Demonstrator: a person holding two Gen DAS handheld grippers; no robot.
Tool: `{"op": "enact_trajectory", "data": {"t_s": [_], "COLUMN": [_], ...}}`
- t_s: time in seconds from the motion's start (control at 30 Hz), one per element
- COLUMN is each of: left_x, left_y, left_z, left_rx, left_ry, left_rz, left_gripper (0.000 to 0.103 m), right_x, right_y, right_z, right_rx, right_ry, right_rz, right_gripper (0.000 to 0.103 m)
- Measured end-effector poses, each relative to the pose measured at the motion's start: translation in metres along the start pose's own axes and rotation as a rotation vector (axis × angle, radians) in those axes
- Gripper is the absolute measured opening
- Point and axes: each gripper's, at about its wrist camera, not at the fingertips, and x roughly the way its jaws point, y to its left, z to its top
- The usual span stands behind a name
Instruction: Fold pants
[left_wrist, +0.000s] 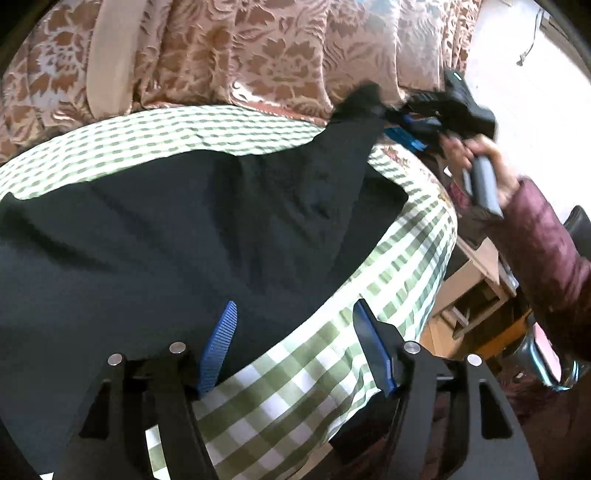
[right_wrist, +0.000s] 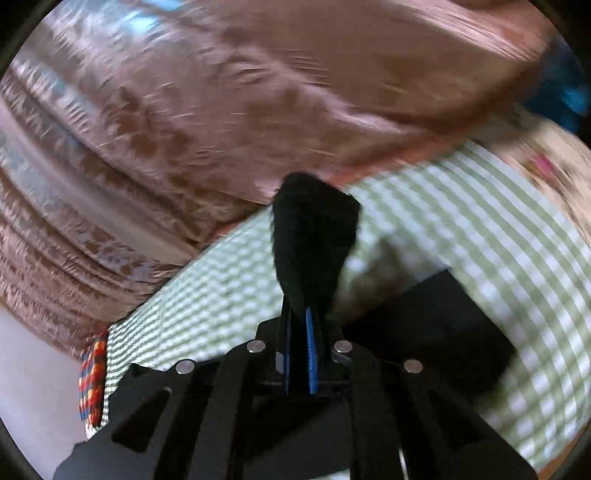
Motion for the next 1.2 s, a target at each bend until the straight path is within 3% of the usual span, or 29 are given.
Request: {"op": "enact_trajectory", "data": {"t_s": [0.13,0.33,0.4,0.43,0.6,0.67,0.7,0.9,1.2], "left_x": [0.017,0.025,0.028,0.029,0.034,0.035,0.034,0.014,0.024], "left_y": [-0.005,0.000,0.005,0.007,0.009,0.007,0.007,0.013,0.016], "left_z": [-0.004,-0.002,0.001,0.001,0.004,0.004,0.005,0.011,0.001], "left_rx": [0.027,0.015,0.001,-0.004,0.008,0.020,0.021,-0.018,-0.062], "left_ry": [0.047,0.057,0.059,0.059,0.050,0.048,0.047,-0.002,0.032], "left_rz": [0.025,0.066,0.075,0.078,0.084,0.089,0.085,0.008,-0.047], "left_gripper": [0.064,0.051,0.042,0.039,0.006,0.004,0.004,0.003,0.003], "right_x": [0.000,0.009,0.012,0.013,0.010,0.012,0.011,-0.020,-0.017], "right_y": [-0.073,-0.102,-0.106,-0.105,-0.115,-0.115,-0.115,-0.090,-0.127], "right_z": [-0.038,-0.057,-0.055,-0.054,-0.046,-0.038,-0.035,-0.025,-0.058], "right_rx": [0.175,0.261,0.281,0.284,0.312,0.319,0.318,0.219,0.297], "right_ry": [0.041,0.056,0.051,0.043,0.009,0.000,-0.006,-0.063,-0.021], "right_rz": [-0.022,0.035,0.045,0.044,0.031,0.019,0.013,0.002,-0.090], "right_gripper": [0.005,0.011,0.019,0.020,0.020,0.017,0.007,0.006,0.006]}}
